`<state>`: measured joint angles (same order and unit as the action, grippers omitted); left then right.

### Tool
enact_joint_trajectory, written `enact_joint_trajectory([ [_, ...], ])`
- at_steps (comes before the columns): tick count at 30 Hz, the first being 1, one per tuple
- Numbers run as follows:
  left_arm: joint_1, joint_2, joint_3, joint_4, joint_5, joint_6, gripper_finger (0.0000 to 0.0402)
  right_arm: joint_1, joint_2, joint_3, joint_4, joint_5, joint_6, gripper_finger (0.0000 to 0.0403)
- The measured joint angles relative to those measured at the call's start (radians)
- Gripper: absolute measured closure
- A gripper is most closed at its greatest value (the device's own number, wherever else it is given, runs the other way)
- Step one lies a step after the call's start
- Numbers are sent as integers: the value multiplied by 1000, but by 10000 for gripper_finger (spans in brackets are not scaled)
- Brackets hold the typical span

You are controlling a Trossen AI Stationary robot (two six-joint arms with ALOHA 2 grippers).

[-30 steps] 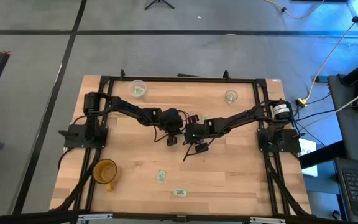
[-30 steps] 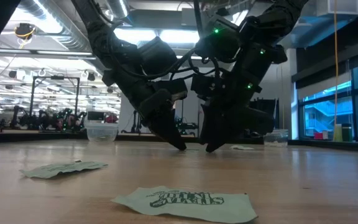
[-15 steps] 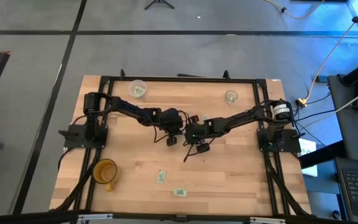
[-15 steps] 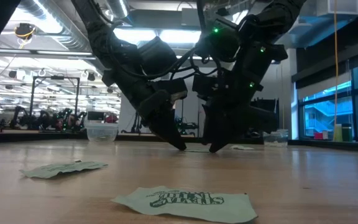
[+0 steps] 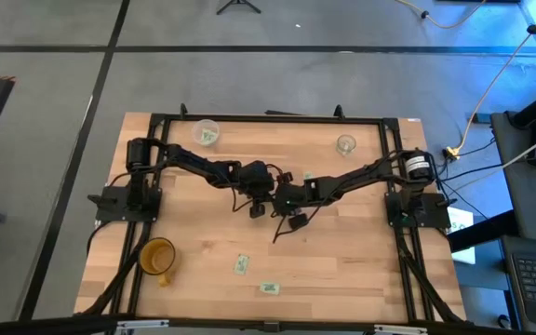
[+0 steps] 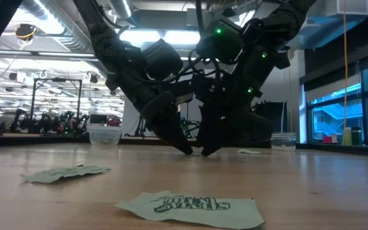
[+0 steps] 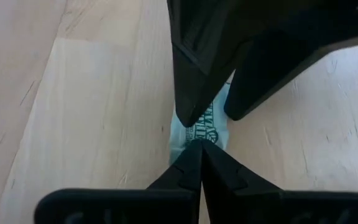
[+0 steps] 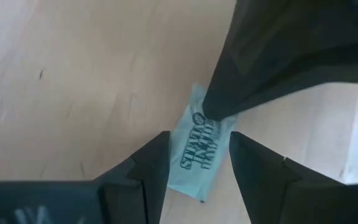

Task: Pick and place Stevia / Truvia into bins
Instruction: Put the green stevia packet into the transparent container

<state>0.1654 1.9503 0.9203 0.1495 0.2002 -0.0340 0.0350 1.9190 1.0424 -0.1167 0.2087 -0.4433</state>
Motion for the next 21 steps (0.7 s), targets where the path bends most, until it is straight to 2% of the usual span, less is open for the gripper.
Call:
enact_joint_trajectory([
  [8,20,0,1,-7,16,-72,399,1,0,2,-21,7,83,233],
  [21,30,0,1,-9,7,-85,399,15,-1,4,-71,18,182,233],
])
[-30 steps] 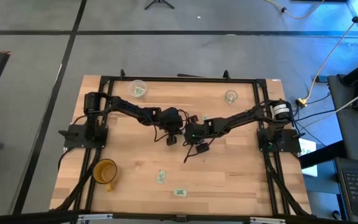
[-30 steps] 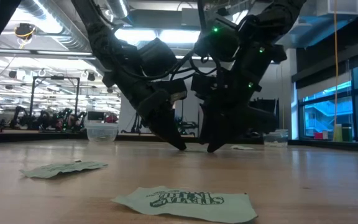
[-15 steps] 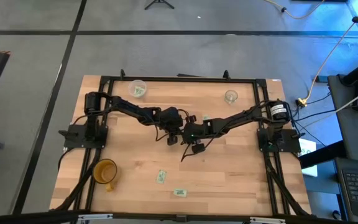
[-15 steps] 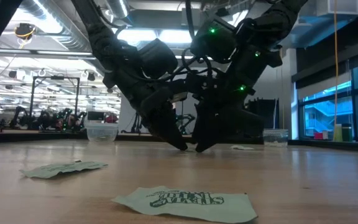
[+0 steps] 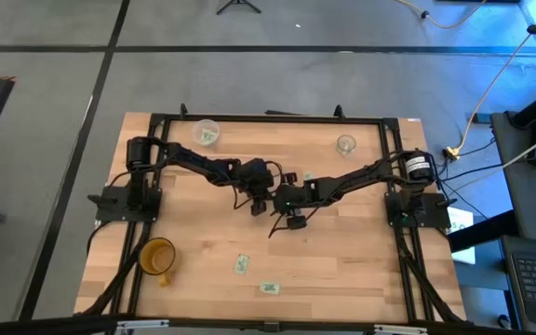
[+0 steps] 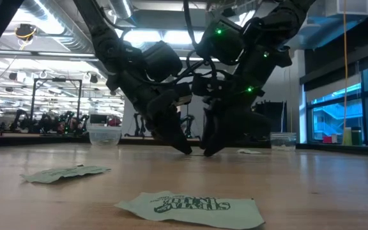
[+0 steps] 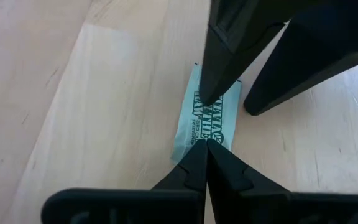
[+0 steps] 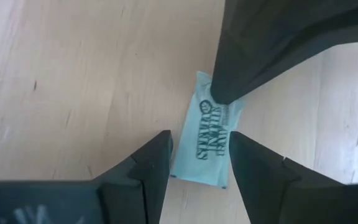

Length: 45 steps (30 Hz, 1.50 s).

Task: Pick and place Stevia / Truvia into bins
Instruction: Put the green stevia packet into the transparent container

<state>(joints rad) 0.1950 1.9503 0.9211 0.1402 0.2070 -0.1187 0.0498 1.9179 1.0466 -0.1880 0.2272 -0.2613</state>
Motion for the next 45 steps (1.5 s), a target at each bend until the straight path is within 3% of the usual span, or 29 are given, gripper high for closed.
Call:
enact_joint_trajectory([
  [18,-37,1,-1,18,102,-55,399,2,1,-3,5,74,28,233],
  [24,-37,1,-1,18,107,-55,399,1,8,-7,88,120,48,233],
  [45,-35,1,0,17,103,-52,399,0,5,-6,104,96,52,233],
])
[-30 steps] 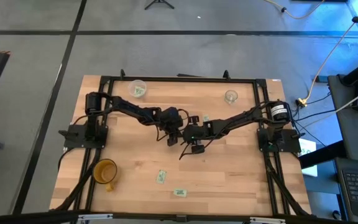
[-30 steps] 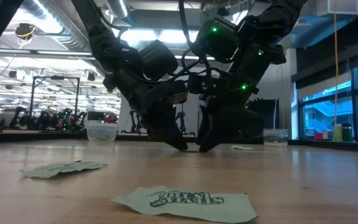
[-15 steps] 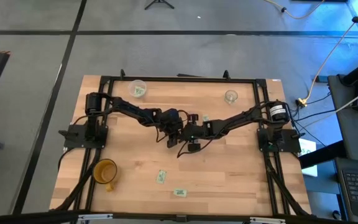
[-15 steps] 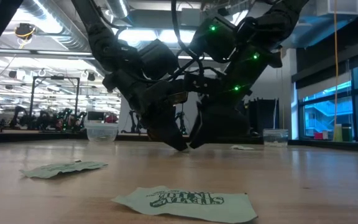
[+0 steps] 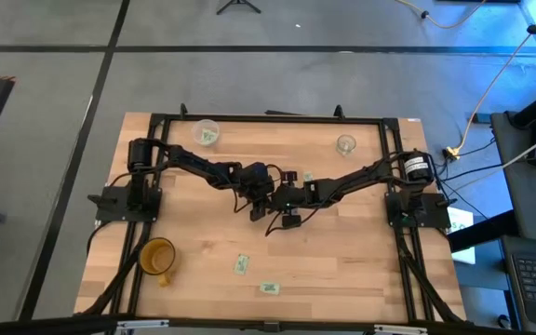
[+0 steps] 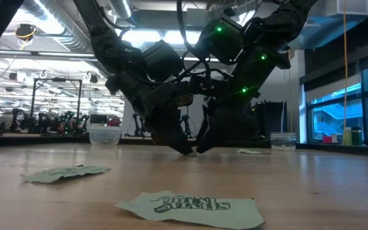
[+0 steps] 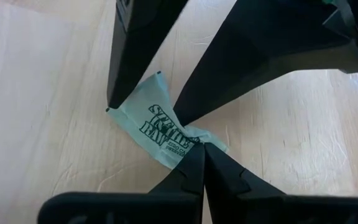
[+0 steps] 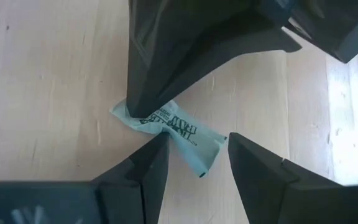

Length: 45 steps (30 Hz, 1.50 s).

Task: Pick and place Stevia / Truvia into bins
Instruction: Put the green stevia packet into the transparent container

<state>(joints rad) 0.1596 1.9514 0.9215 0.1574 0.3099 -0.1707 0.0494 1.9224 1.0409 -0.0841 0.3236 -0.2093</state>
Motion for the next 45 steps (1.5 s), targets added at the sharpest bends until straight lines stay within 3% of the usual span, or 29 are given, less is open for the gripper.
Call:
enact_joint_trajectory([
  [11,0,0,0,-1,5,21,399,0,-2,2,-18,4,-16,233],
  [19,1,0,0,-1,19,27,399,2,-2,2,-28,3,-195,238],
  [38,15,-10,-1,-2,27,53,396,2,-2,3,-38,-33,-249,351],
  [45,67,-113,-6,-35,7,80,347,2,-3,3,-59,-30,-246,396],
])
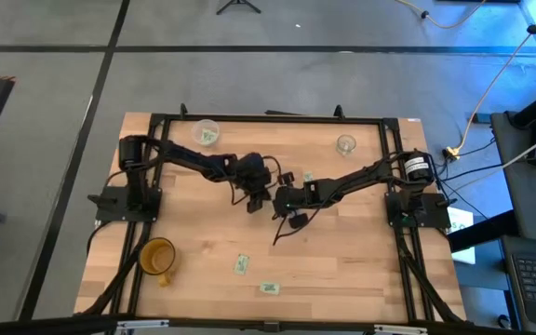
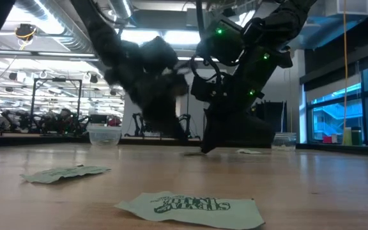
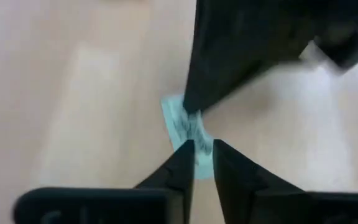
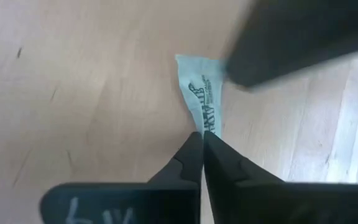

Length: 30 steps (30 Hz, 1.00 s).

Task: Pick and place Stevia / Truvia into bins
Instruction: Put the green stevia packet into the transparent container

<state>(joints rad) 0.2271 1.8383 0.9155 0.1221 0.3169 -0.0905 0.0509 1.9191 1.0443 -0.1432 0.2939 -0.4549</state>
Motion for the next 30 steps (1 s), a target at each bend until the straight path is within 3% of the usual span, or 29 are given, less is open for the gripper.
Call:
enact_joint_trajectory([
  [9,74,-201,3,-81,-70,106,284,-15,-76,25,-65,0,6,400],
  [18,108,-435,5,-111,-178,269,278,-108,-298,134,-177,-16,179,399],
  [26,55,-566,6,-129,-227,637,277,-202,-410,267,-297,-428,382,398],
  [30,29,-567,6,-134,-246,627,276,-204,-411,312,-309,-479,378,398],
])
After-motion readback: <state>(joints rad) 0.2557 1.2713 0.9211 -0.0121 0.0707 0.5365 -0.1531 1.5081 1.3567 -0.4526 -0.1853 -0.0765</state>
